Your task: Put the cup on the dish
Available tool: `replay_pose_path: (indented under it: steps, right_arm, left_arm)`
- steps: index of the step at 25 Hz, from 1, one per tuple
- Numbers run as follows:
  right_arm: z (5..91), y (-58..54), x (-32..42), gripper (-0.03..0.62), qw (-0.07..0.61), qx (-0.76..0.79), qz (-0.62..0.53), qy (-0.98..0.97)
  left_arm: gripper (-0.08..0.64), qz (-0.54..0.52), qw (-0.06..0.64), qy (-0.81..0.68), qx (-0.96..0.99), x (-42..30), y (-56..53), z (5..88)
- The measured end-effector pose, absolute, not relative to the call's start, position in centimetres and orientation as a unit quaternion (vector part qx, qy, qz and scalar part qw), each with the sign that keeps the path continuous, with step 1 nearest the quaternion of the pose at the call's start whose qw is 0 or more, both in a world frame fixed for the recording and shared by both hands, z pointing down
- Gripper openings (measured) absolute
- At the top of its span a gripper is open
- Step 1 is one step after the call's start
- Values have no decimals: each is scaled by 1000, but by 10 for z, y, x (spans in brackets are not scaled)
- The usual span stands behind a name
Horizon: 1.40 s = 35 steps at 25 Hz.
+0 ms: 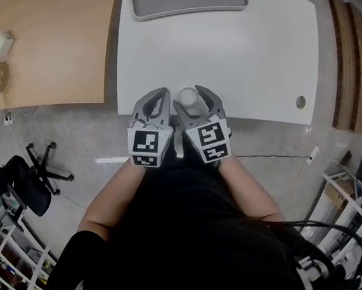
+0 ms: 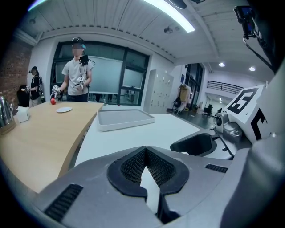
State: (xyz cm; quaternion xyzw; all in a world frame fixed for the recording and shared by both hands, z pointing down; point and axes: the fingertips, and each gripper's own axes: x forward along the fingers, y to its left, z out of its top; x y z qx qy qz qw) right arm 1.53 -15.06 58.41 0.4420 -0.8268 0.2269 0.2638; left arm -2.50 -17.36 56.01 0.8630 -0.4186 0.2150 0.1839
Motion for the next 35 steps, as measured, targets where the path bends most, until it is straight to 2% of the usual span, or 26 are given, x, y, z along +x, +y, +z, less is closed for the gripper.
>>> replay_pose_path:
  steps: [21,35]
  right_arm:
    - [640,-153,14,245,308,451,249,-800]
    - [654,-157,13,245,309,468,251,-789]
  left_arm:
    - [6,232,211,-396,863,-27,-168,592]
    - [6,233,222,-382,867,-26,-172,601]
